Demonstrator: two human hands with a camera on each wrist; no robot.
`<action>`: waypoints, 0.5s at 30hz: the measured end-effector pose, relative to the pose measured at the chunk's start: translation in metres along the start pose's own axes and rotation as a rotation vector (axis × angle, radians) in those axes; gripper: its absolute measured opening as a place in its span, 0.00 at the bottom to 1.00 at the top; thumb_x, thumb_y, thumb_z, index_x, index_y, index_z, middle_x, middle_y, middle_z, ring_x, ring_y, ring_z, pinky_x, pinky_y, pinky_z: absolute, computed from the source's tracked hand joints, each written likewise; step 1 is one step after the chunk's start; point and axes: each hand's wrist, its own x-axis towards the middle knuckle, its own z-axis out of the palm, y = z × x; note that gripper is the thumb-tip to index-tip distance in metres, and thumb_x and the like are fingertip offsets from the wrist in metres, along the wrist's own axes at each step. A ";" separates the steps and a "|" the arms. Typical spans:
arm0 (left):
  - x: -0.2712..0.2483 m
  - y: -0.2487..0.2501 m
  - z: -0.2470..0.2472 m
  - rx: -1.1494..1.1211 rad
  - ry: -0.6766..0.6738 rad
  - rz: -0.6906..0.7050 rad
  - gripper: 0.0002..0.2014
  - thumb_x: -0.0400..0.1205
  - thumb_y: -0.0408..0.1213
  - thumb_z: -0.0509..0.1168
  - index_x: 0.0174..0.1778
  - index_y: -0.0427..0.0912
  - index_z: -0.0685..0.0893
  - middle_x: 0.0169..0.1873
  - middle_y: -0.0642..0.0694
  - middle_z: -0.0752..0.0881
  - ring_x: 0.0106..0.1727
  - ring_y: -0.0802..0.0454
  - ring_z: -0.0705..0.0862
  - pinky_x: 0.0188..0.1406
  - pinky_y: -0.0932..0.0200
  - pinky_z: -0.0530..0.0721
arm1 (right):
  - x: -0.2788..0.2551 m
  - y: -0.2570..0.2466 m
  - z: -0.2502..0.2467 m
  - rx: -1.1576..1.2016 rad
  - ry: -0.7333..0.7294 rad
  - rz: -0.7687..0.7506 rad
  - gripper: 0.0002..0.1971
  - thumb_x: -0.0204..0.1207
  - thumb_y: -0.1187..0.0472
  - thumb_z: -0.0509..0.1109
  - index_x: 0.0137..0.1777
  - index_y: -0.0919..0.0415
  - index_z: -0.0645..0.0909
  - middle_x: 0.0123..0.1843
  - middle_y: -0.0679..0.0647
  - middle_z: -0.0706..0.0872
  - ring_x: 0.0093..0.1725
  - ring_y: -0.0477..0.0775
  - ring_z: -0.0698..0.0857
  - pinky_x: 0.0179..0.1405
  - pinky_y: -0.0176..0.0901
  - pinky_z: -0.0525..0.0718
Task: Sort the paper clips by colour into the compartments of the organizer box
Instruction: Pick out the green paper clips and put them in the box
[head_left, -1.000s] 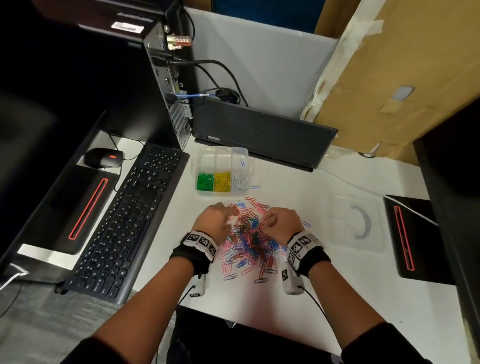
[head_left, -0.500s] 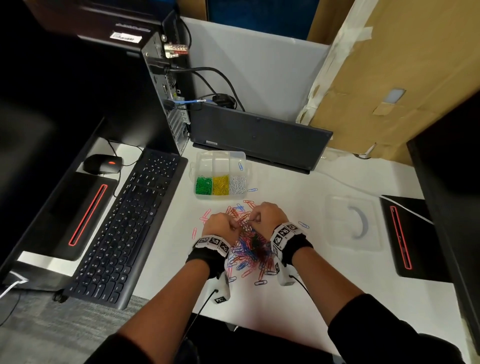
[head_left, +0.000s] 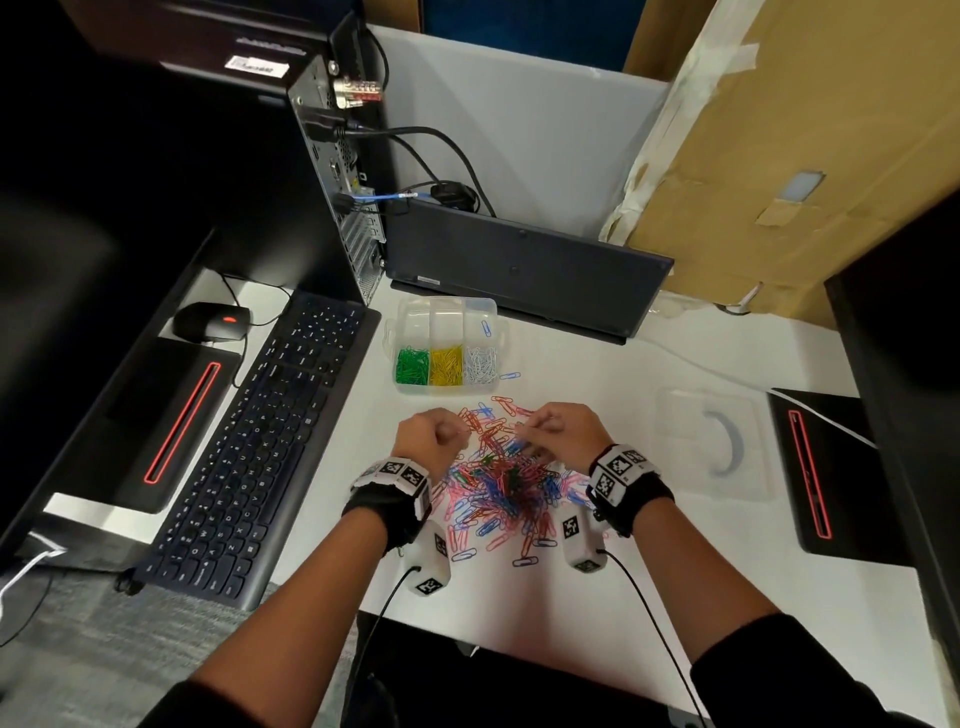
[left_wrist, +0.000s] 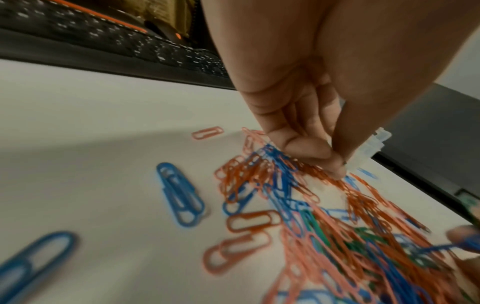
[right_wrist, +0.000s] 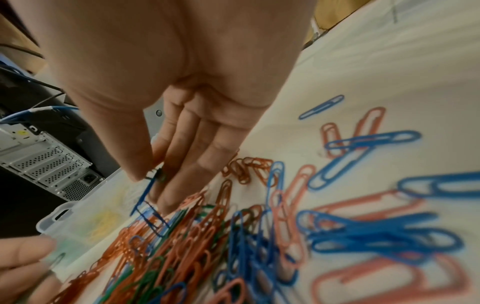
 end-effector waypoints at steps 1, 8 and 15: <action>-0.001 -0.001 -0.003 -0.034 0.006 -0.009 0.03 0.78 0.33 0.72 0.44 0.46 0.88 0.36 0.44 0.90 0.36 0.53 0.86 0.38 0.62 0.84 | -0.001 0.001 -0.001 0.027 0.013 -0.013 0.07 0.75 0.63 0.78 0.47 0.66 0.86 0.39 0.58 0.93 0.41 0.58 0.93 0.41 0.50 0.91; -0.006 -0.010 -0.021 -0.139 -0.081 -0.084 0.11 0.83 0.27 0.62 0.46 0.43 0.90 0.36 0.44 0.90 0.32 0.56 0.85 0.36 0.65 0.85 | 0.000 0.004 -0.002 0.000 0.040 -0.083 0.13 0.75 0.66 0.76 0.59 0.63 0.88 0.41 0.60 0.92 0.38 0.54 0.92 0.40 0.38 0.88; -0.008 -0.011 -0.020 -0.161 -0.135 -0.112 0.12 0.78 0.25 0.69 0.47 0.48 0.88 0.36 0.45 0.90 0.37 0.56 0.88 0.39 0.65 0.86 | -0.006 0.005 -0.006 -0.144 0.087 -0.111 0.09 0.72 0.59 0.80 0.52 0.50 0.91 0.41 0.43 0.92 0.46 0.38 0.90 0.50 0.28 0.84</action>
